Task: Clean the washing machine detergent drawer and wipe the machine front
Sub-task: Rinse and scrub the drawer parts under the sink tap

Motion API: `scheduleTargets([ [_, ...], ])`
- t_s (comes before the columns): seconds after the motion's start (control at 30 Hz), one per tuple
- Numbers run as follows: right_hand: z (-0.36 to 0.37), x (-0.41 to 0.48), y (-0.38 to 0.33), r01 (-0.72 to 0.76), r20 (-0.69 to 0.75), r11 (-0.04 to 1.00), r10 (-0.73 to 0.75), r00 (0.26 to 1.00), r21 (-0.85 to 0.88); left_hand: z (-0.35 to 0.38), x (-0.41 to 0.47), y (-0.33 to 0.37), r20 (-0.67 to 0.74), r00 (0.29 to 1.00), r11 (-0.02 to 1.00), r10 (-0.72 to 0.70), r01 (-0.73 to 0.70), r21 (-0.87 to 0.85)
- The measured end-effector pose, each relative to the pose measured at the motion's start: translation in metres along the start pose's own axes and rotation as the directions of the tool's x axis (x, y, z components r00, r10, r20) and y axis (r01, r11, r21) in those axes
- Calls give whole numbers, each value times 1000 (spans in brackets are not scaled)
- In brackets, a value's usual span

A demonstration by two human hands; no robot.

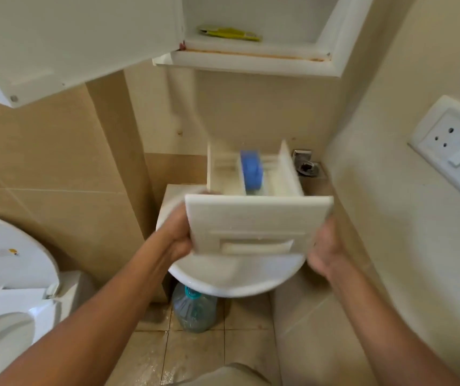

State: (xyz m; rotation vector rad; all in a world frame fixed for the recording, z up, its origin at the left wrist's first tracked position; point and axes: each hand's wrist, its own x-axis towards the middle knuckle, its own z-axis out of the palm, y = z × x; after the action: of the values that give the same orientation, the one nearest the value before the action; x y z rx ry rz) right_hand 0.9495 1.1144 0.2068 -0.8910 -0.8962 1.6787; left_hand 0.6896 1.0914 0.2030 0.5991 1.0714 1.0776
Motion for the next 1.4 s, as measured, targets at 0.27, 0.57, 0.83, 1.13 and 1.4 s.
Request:
scheduleTargets([
  [0.27, -19, -19, 35, -369, -41, 929, 369, 929, -3, -18, -11, -34, -21, 971, 971, -238, 238, 0],
  [0.57, 7, -12, -44, 200, 102, 979, -203, 974, 45, 17, -26, 48, 148, 937, 938, 317, -333, 95],
  [0.83, -17, -32, 36, -584, -221, 811, 570, 791, 2, -4, -25, -45, -85, 933, 936, -351, 352, 3],
  [1.13, 9, -41, -76, 351, 168, 934, -357, 919, 66, 46, -53, 46, 248, 762, 787, 598, -617, 2],
  [1.4, -25, -45, 57, -565, -193, 825, 555, 809, 1, -11, -33, -73, -113, 934, 941, -339, 339, -20],
])
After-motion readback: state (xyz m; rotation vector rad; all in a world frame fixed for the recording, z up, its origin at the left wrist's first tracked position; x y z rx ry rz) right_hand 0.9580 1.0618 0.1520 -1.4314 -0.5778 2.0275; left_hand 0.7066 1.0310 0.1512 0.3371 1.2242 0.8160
